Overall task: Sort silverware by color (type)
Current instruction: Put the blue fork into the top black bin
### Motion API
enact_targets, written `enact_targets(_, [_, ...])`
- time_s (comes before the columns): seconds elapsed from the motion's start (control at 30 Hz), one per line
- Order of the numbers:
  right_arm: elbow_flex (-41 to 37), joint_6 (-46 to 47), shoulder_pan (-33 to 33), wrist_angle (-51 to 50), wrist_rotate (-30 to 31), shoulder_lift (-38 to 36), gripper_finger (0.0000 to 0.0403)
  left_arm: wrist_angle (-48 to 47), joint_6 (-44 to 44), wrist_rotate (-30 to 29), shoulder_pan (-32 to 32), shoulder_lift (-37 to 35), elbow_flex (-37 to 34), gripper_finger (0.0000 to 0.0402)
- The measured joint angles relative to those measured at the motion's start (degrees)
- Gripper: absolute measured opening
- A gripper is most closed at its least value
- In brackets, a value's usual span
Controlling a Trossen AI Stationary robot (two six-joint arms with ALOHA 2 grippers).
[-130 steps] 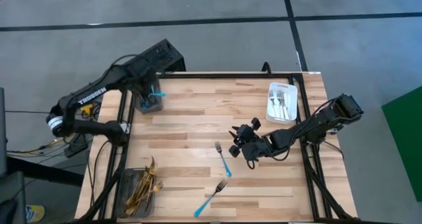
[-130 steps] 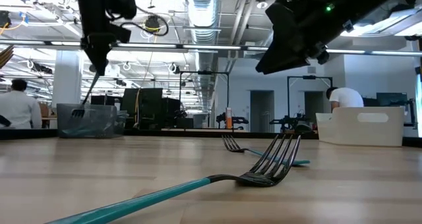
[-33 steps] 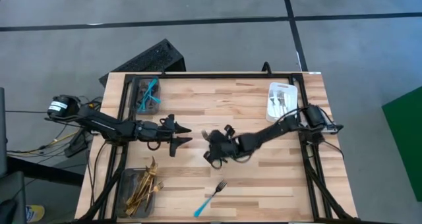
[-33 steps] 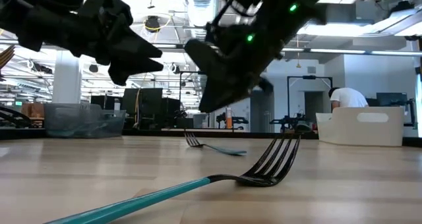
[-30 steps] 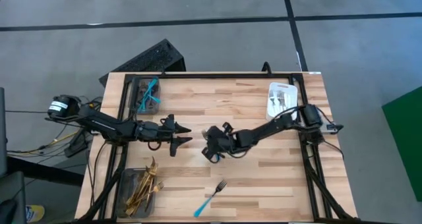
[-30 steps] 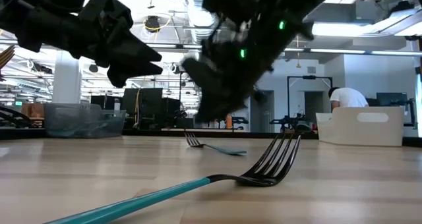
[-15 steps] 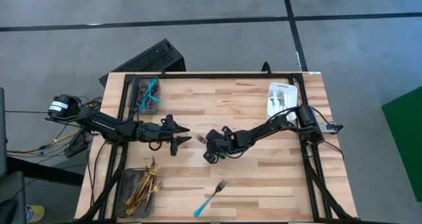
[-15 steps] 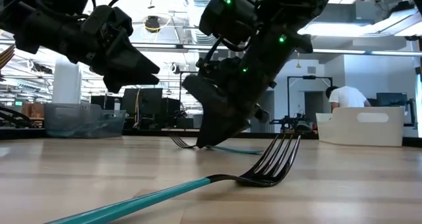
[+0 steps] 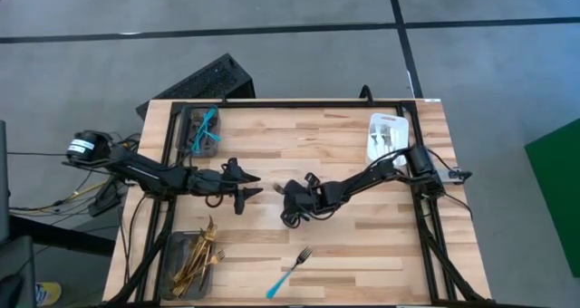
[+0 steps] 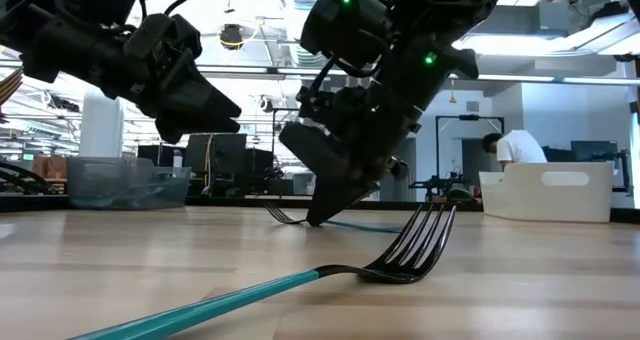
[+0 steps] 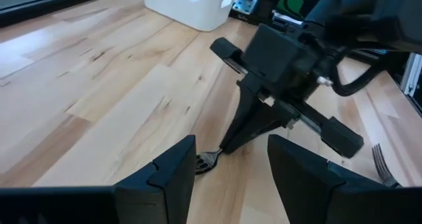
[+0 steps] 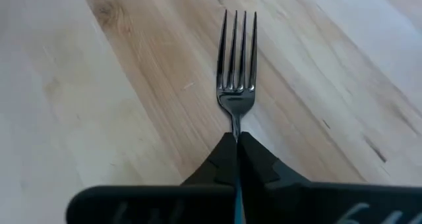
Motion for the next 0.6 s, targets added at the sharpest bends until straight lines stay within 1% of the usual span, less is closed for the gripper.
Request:
enact_targets(0.13, [1.39,-5.11,1.43,-0.85,5.44,-0.44,0.0017,0.67,-1.1,-1.27,0.0,2.35,0.04,0.0176])
enact_targets(0.2, [2.24,-8.71,2.65,-2.5,9.64,-0.61,0.0016,0.31,-2.76,-2.51,0.0,3.87,0.04,0.0176])
enact_targets(0.3, [4.89,-12.78,3.87,-2.31,15.34,-0.81,0.0016,0.47,-4.67,-4.99,0.0,5.75,0.04,0.0176])
enact_targets(0.4, [6.81,-16.26,4.91,-3.91,20.18,-1.12,0.0016,0.83,-5.65,-6.93,0.02,7.2,0.02,0.0176])
enact_targets(0.5, [7.56,-18.05,5.68,-4.26,22.26,-1.01,0.0016,3.86,-5.53,-6.83,0.04,8.45,0.02,0.0176])
enact_targets(0.6, [8.42,-18.17,5.84,-5.56,23.97,-1.03,0.0016,7.56,-3.78,-4.69,0.04,9.26,0.02,0.0176])
